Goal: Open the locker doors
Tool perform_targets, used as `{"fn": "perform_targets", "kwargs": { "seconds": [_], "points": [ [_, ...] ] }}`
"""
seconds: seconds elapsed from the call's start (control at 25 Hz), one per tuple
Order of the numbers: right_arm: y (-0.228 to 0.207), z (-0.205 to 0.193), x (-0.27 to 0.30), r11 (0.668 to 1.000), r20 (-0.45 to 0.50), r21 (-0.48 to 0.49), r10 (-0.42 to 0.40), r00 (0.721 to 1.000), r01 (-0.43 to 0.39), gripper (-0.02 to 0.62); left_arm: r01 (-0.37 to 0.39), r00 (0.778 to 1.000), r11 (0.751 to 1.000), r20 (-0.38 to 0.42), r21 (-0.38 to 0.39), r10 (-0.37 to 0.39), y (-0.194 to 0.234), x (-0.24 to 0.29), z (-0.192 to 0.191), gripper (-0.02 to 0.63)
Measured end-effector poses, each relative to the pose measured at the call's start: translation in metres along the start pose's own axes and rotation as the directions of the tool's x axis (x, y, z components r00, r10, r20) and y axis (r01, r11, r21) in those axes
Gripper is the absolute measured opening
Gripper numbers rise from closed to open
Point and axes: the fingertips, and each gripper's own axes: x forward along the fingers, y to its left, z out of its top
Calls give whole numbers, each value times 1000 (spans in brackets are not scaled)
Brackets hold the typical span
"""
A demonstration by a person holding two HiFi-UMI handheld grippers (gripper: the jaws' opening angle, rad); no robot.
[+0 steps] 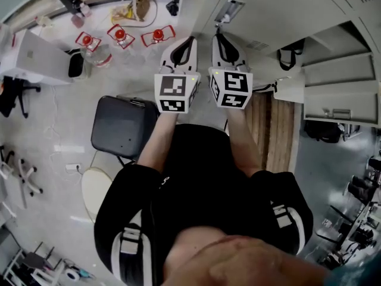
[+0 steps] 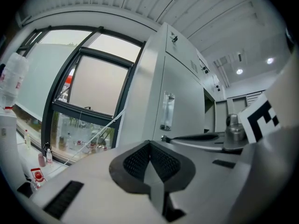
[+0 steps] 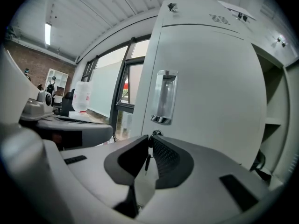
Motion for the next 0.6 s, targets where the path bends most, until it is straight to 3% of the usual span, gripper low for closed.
{"fn": "perform_targets", "kwargs": {
  "seconds": [0.16,0.32,0.52,0.6],
  "points": [
    [0,-1,-1,999,-6,37,-9,1000,9,38,3,1000,1000,-3,24,-3,-2,0,0,9],
    [-3,-1,-1,991,13,131,37,999,-39,38,7,1000,1000,-11,27,-7,-5,1,-2,9],
    [-7,-3,0,952,47,292,83,995,-93,38,16,1000,999,-19,42,-15,-12,4,-5,9],
    [-9,-4,-1,921,61,372,100,993,-115,38,21,1000,999,-21,45,-20,-15,3,-5,9]
  ]
}}
